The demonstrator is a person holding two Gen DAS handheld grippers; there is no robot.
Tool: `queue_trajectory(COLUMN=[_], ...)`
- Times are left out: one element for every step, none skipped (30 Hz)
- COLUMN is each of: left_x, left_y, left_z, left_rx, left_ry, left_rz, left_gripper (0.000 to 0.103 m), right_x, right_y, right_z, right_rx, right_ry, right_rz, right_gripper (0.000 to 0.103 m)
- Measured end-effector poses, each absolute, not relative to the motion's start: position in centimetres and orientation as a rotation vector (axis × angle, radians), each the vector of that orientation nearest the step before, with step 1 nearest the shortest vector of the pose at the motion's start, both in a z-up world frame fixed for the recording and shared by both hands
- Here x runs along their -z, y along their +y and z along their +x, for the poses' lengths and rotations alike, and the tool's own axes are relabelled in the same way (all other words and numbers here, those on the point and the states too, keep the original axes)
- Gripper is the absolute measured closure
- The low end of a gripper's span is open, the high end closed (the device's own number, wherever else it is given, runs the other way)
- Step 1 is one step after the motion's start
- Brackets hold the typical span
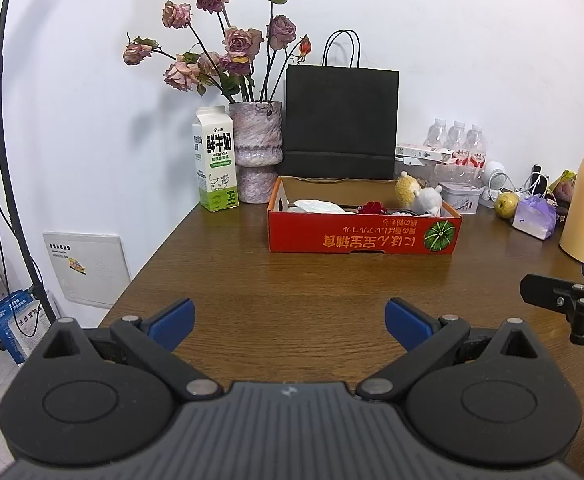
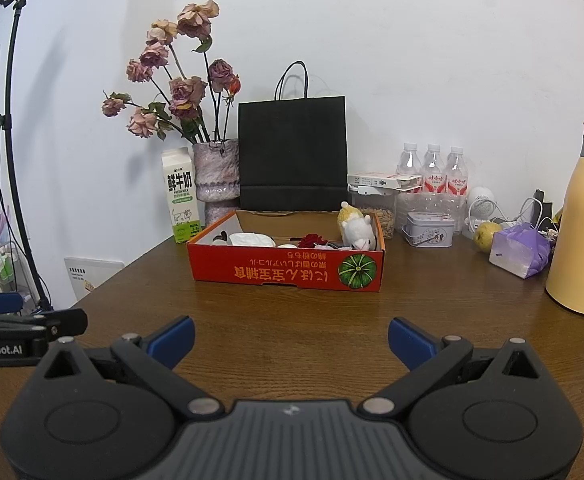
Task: Organize objects
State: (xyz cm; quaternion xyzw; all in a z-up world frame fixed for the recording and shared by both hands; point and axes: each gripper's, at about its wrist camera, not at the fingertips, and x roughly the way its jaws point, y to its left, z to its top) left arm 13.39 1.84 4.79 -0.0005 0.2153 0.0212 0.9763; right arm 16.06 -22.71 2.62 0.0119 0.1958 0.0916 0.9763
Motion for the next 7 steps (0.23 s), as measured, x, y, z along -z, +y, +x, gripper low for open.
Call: queue_trajectory(left_x=[-4.73,-4.7,-4.69,-4.69,-4.68,-4.68,-4.65], left_y=[1.8,1.78,1.84,1.84,1.82,1.81,1.78], left_z=[13.41,13.38,13.38,13.32,13.26,13.27,13.19], left_rx=[-0.043,-0.042,-0.039,-0.034,-0.031,-0.028,-0.024], left_ry=[0.436,0.437,0.437,0.434,0.431,0.429,0.428], left_rz=[0.0,0.0,-0.004,-0.006,-0.005,-0.003,-0.002], left_gripper=[0.0,0.0,0.0,0.0,0.0,0.0,0.0], right_x=[-2.64,-2.63,-2.64,-2.63,-2.63,-2.62,-2.64], right_y=[-22.74,-22.73,-22.73,-22.7,-22.69,-22.65,-22.68], right_z=[15.98,16.02,16.0,16.05,16.02,16.06,15.98], right_rx=[-0.185,-0.185,-0.186,-0.185,-0.185,-0.185,-0.185], right_ry=[0.395,0.395,0.395,0.395,0.394,0.394,0.394], right_rz=[0.024,0.024,0.024,0.024,0.024,0.024,0.023], right_gripper=[0.0,0.0,0.0,0.0,0.0,0.0,0.0])
